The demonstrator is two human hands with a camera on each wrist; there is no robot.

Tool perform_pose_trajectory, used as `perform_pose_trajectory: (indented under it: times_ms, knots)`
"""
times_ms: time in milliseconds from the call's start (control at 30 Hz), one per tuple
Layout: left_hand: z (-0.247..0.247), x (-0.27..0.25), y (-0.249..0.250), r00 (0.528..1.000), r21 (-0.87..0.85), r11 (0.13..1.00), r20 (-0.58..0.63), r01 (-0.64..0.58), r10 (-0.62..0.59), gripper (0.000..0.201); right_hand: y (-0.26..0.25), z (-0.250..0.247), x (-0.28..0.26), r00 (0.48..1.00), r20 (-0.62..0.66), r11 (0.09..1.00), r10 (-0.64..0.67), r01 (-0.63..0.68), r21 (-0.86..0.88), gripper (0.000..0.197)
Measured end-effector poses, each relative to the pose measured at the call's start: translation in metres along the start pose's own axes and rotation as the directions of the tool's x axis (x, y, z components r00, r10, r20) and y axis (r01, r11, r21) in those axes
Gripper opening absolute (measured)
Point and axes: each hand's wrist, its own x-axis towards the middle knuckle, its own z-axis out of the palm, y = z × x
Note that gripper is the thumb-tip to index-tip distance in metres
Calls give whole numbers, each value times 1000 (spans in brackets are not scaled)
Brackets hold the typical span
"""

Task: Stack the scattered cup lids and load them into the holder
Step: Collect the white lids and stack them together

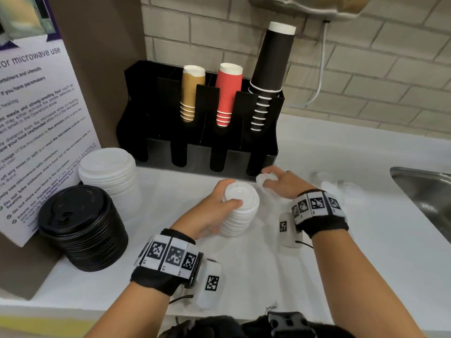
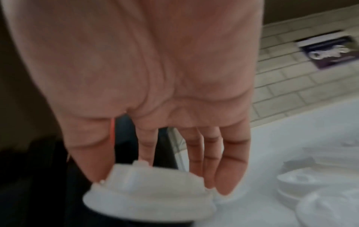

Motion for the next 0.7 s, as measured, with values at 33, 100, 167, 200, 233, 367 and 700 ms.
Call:
perform_pose_trajectory:
  times_ms: [33, 100, 167, 200, 233, 367, 700]
  knots:
    - [4, 2, 3, 1000, 0, 1000, 7, 0, 0, 41, 3, -5, -7, 999, -32, 988, -30, 35, 148, 41]
    - [12, 6, 9, 1000, 6, 1000, 28, 0, -1, 40, 8, -9, -23, 993, -101, 899, -60, 98, 427, 31]
    - [19, 10, 14, 999, 7, 1000, 49, -4, 4, 40, 13, -6, -37, 982, -171, 785, -80, 168, 596, 23]
    - [22, 12, 16, 998, 4, 1000, 58, -8, 8, 40, 16, -3, -41, 973, -213, 738, -93, 211, 642, 19]
    - [24, 15, 18, 998, -1, 1000, 68, -14, 14, 42, 18, 1, -45, 960, -260, 704, -104, 256, 662, 15]
    - [34, 22, 19, 992, 11, 997, 98, -78, 76, 61, 24, 18, -53, 898, -419, 675, -134, 392, 625, 16]
    - [40, 21, 8, 982, -3, 982, -11, -189, 189, 64, 21, 40, -56, 846, -489, 747, -214, 464, 476, 29]
